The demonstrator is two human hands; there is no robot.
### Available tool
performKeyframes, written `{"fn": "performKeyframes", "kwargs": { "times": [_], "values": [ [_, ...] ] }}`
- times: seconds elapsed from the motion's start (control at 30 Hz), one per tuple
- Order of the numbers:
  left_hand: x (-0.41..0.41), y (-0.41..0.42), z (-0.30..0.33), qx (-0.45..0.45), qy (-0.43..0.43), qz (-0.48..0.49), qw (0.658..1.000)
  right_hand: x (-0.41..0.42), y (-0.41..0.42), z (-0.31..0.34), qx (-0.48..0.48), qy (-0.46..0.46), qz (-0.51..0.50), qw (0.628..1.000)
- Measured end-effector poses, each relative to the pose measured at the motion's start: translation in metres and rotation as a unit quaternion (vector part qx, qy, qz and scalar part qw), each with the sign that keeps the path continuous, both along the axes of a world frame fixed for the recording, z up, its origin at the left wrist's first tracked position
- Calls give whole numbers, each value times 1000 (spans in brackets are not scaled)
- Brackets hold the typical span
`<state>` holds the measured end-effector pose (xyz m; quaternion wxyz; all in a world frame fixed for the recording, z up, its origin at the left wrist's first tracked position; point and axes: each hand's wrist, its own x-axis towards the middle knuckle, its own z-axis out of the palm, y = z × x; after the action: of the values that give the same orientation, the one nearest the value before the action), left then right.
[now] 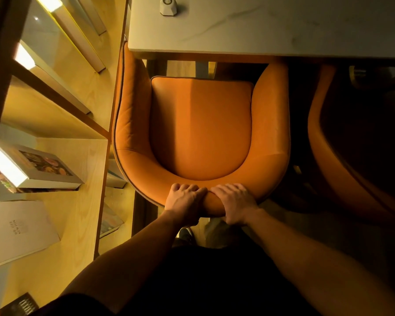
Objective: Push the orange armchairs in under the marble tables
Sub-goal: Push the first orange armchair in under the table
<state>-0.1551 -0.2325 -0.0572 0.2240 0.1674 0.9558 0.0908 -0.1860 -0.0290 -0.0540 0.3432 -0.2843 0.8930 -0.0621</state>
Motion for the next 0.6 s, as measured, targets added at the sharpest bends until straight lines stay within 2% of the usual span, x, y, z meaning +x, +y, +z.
{"fn": "performKeyframes", "kwargs": {
  "times": [0.3,0.43,0.6],
  "values": [
    [14,20,15,-72,-35,141,987,8,4,-2,-29,47,-24,998],
    [17,17,14,-82,-30,101,991,15,7,-5,-15,64,-32,997],
    [13,11,9,-104,-57,31,993,12,6,-1,39,31,38,998]
  ]
}}
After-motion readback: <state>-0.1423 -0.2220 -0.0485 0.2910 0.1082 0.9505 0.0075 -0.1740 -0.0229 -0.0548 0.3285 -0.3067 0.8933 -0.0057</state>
